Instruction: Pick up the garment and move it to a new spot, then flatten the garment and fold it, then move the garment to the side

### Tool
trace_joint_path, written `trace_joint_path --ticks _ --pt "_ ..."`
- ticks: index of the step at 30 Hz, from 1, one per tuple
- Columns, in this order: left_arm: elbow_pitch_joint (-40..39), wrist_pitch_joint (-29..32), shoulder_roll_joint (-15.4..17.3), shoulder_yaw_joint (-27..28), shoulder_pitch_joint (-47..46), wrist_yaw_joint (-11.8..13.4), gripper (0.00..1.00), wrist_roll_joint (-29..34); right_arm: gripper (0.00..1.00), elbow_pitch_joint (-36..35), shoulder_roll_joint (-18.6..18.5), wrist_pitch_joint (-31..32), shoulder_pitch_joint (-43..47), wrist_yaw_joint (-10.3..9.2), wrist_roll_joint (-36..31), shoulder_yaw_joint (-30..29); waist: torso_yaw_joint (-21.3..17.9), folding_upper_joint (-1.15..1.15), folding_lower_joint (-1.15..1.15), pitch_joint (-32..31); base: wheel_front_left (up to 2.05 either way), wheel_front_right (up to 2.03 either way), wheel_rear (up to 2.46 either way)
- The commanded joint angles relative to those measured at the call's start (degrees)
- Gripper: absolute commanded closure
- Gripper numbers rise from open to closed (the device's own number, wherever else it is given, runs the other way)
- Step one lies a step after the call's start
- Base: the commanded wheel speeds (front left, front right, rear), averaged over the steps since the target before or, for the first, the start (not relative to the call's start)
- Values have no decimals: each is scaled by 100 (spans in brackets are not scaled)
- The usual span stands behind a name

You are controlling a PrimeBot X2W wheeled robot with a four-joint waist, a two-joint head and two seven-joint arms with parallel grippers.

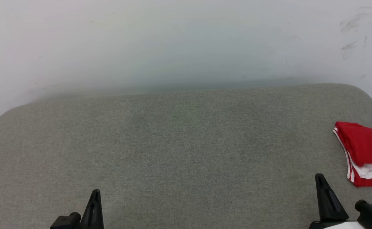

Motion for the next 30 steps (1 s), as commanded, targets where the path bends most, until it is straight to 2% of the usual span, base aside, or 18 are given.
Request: trace_joint_path --ticks 1,10,30 --pt "-50 62 4 46 -174 -43 100 -319 100 -52 -1 59 -134 0 313 -17 3 0 0 6 0 0 0" --pt "46 292 4 117 -343 -154 100 -1326 100 70 -2 281 -307 0 1269 -51 16 0 0 33 0 0 0" --pt "247 723 5 261 -670 -356 100 -3141 100 279 17 693 -596 -1 2978 -126 45 0 0 91 0 0 0"
